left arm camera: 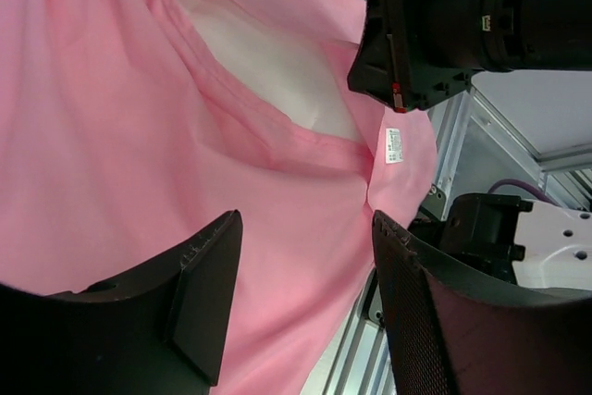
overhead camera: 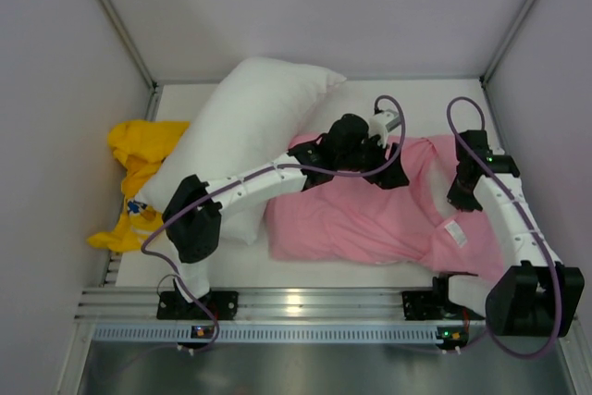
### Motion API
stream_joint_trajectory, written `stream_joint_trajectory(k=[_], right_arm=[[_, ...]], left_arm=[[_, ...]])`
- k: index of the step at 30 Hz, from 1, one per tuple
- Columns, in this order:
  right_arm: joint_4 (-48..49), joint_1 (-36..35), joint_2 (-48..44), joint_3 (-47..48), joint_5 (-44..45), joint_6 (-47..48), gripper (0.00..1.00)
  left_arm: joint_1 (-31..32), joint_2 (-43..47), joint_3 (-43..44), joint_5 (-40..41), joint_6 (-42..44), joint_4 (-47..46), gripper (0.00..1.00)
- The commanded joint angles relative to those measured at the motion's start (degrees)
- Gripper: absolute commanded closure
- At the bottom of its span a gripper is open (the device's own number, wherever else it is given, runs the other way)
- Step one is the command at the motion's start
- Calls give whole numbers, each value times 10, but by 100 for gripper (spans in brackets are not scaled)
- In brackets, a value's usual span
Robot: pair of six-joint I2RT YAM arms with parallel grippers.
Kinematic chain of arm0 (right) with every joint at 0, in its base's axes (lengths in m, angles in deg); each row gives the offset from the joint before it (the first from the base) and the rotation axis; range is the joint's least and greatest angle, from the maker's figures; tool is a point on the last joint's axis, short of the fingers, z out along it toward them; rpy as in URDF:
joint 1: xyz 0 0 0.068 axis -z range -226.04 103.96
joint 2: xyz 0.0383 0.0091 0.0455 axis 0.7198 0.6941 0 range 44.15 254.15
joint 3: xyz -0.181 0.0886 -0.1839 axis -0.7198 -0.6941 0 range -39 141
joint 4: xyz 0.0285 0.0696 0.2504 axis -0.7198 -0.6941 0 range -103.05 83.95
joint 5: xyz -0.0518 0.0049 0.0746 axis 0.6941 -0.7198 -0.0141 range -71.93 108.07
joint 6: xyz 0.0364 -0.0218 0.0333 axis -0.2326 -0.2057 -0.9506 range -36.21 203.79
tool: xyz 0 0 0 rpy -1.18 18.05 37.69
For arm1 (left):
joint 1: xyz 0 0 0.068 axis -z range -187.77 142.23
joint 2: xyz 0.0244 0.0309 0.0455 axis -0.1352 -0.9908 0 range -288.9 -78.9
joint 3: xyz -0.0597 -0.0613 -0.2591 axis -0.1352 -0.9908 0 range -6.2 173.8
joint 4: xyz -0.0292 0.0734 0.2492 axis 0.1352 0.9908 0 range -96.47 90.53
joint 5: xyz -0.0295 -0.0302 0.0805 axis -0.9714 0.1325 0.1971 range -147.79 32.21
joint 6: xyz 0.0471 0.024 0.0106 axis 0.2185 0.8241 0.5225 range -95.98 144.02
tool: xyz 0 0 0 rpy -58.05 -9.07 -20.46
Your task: Remove the pillowcase from the pillow
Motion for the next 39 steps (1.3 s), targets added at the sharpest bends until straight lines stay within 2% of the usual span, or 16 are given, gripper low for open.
stream_joint_trajectory(k=[1,6,9,12,13,17,19,23,24,25,28,30,32,37,39], right_arm=[[-7,7,-8,9,7,-12,100],[-6,7,-76,40,-20,-30,100],[1,7,-158,73,-54,-54,100],[18,7,-239,92,-74,-61,100],[25,7,-273,92,-79,-61,100],[44,7,-302,77,-127,-62,100],[47,7,-305,58,-129,-69,100],[44,7,-288,44,-125,-53,100],[42,7,-265,42,-136,-46,92],[37,7,-249,40,-143,-29,66],[20,7,-169,43,-153,-2,40],[29,7,-149,40,-174,6,34],[49,7,-151,27,-179,3,32],[56,7,-138,37,-176,-8,32],[56,7,-150,40,-183,-13,32]], left_arm=[[1,20,22,-39,-2,-15,38],[0,5,20,-95,25,-39,37],[0,-9,13,-146,37,-85,37],[2,-18,-1,-198,24,-172,37],[4,-24,-8,-210,18,-242,37],[5,-66,-14,-235,-45,-377,37],[5,-116,29,-240,-57,-371,39],[6,-155,39,-199,-49,-337,40],[5,-152,32,-183,-47,-338,40],[5,-148,16,-176,-43,-340,40],[5,-119,-1,-146,-21,-315,39],[5,-97,-19,-143,-11,-305,39],[4,-91,-17,-140,-1,-293,39],[5,-153,92,-66,7,-103,36],[4,-186,137,-52,-5,-72,35]])
